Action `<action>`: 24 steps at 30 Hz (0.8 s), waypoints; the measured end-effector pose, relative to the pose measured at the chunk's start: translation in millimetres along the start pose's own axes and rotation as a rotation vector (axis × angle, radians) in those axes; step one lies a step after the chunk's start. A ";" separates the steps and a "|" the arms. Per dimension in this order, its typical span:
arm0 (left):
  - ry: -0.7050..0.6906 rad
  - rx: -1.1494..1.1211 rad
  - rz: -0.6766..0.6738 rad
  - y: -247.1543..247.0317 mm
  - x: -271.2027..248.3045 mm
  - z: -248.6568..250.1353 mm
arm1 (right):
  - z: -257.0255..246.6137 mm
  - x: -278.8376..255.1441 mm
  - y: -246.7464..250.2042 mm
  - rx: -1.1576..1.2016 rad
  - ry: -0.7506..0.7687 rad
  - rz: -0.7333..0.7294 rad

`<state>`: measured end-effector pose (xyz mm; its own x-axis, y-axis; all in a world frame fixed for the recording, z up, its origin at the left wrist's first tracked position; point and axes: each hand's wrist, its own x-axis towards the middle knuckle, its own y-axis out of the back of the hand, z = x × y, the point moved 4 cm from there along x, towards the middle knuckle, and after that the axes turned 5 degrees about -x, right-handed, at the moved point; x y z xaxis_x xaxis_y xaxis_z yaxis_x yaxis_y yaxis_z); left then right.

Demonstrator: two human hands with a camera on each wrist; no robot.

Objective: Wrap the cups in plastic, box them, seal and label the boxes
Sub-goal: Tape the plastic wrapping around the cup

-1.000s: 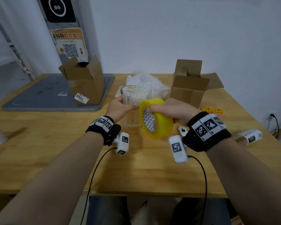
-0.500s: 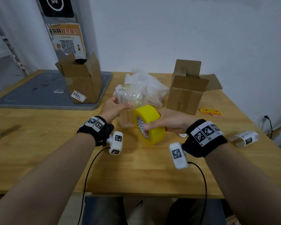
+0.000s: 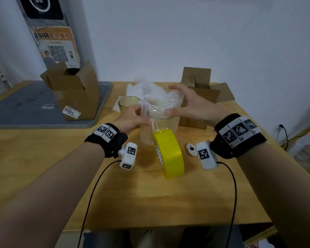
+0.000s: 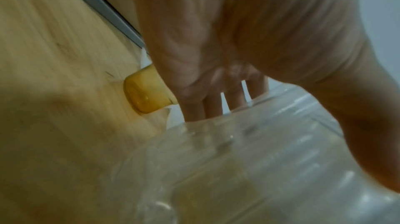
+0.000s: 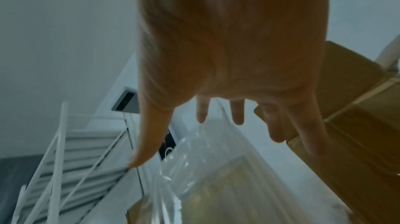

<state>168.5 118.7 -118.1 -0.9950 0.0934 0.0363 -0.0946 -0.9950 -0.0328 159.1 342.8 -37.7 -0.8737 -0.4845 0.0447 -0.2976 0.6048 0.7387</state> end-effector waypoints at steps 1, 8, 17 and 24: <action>0.001 0.008 -0.023 -4.1 2.0 0.5 | -4.6 2.5 -1.2 -0.049 0.018 -0.071; 0.062 0.059 -0.178 -15.7 6.1 -7.7 | -1.9 19.7 -14.8 -0.096 -0.102 -0.124; 0.538 0.455 -0.072 -17.2 -35.2 35.9 | 4.5 21.5 -14.9 -0.026 -0.275 -0.094; 0.554 0.183 -0.130 -64.0 -66.5 15.7 | -16.2 20.8 -10.5 -0.168 -0.309 -0.170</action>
<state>241.2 175.7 -102.8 -0.8494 0.1710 -0.4993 -0.2588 -0.9594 0.1117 150.3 316.1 -33.7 -0.8995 -0.3405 -0.2738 -0.4037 0.4074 0.8192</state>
